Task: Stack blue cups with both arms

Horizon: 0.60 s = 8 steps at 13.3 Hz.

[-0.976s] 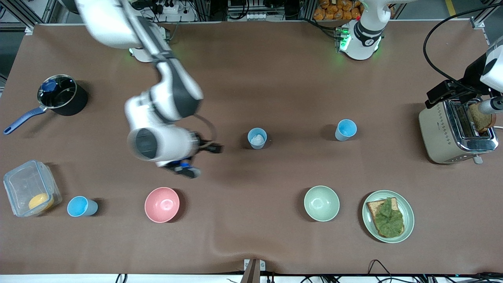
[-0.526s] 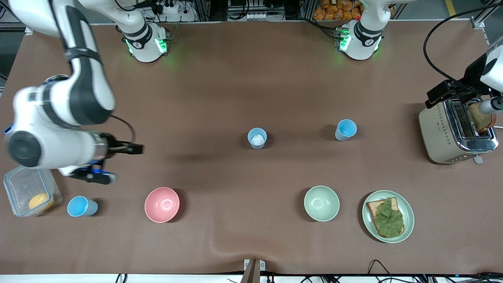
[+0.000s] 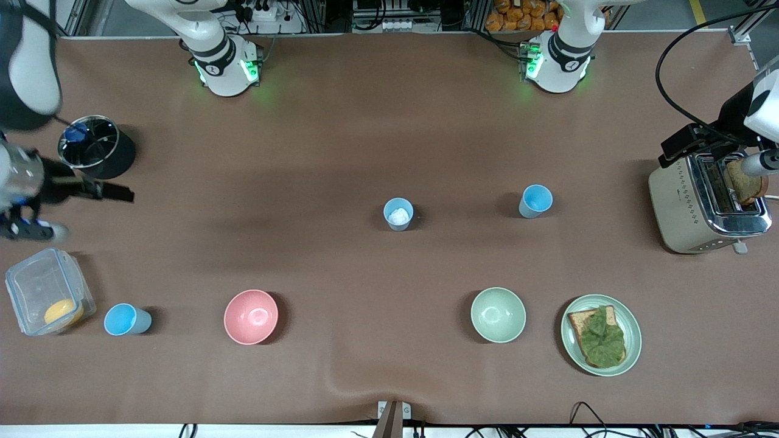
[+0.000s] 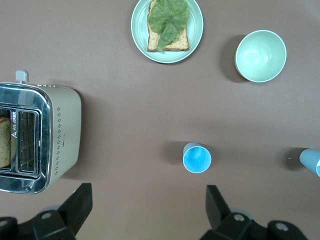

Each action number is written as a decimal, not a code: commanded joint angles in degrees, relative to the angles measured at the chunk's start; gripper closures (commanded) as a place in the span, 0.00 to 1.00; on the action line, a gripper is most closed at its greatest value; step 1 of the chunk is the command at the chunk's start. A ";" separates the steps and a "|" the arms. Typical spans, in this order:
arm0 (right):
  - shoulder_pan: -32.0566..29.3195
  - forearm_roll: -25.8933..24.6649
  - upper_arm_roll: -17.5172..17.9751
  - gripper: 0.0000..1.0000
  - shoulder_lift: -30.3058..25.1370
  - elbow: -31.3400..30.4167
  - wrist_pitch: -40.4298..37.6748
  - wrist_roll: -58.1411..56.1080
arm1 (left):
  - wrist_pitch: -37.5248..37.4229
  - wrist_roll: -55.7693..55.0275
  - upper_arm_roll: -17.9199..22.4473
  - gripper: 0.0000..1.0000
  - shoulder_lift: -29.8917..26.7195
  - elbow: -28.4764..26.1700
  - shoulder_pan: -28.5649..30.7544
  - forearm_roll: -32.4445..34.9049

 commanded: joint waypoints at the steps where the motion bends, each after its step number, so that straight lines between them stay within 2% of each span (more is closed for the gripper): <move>1: -2.65 -1.63 1.46 0.00 -8.20 -4.21 1.55 -0.02 | -1.07 -0.37 -0.38 0.00 -0.36 0.41 -0.15 1.52; 4: -3.98 -3.04 1.03 0.00 -10.85 -3.16 0.85 -0.28 | -0.98 -0.29 -0.38 0.00 -0.36 0.59 -0.32 1.52; 8: -3.46 -3.48 1.20 0.00 -10.51 -2.89 -0.91 -4.24 | 1.04 -0.20 -0.47 0.00 -0.01 0.76 -1.99 1.25</move>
